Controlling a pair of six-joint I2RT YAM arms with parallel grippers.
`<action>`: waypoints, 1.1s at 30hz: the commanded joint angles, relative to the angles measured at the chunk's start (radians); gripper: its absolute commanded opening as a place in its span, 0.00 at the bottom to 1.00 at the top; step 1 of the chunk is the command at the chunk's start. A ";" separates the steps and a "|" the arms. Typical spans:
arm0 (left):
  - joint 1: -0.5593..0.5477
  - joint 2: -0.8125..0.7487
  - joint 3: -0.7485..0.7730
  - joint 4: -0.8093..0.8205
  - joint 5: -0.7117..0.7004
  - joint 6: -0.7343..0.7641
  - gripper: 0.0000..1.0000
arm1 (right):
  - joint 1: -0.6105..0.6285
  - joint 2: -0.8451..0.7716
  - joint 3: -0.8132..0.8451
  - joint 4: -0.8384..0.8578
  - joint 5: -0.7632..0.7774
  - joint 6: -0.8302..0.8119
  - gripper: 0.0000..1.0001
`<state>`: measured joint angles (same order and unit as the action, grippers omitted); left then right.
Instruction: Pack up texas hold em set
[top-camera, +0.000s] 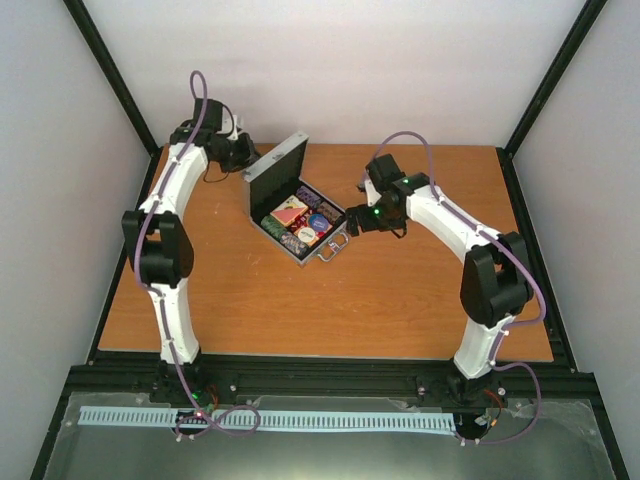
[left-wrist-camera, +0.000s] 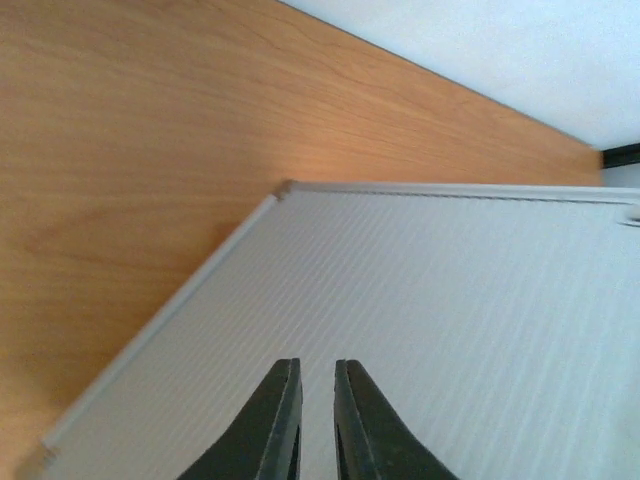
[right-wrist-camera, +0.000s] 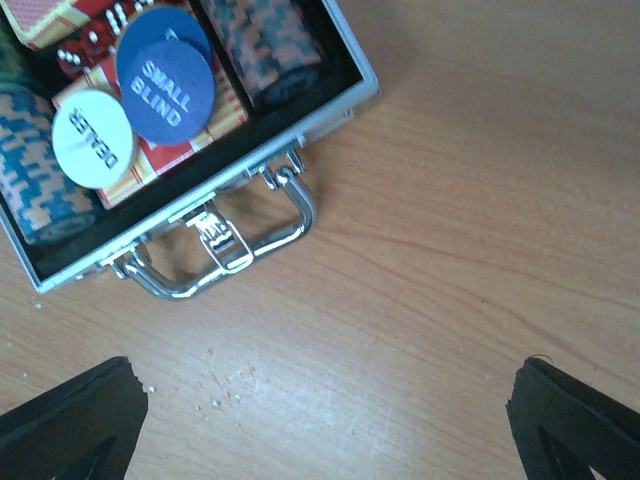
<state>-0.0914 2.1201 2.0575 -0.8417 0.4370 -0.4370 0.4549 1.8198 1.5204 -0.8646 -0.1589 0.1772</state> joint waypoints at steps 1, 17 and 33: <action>-0.024 -0.160 -0.091 0.068 0.138 -0.036 0.08 | -0.019 -0.060 -0.062 0.029 -0.026 0.004 1.00; -0.211 -0.355 -0.471 0.165 0.150 -0.091 0.33 | -0.065 -0.138 -0.209 0.119 -0.210 -0.017 1.00; -0.210 -0.190 -0.448 0.187 0.166 -0.032 1.00 | -0.027 0.039 -0.194 0.386 -0.570 -0.064 1.00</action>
<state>-0.3035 1.8820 1.5593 -0.6788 0.5739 -0.4889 0.4049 1.8267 1.3159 -0.5735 -0.6441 0.1490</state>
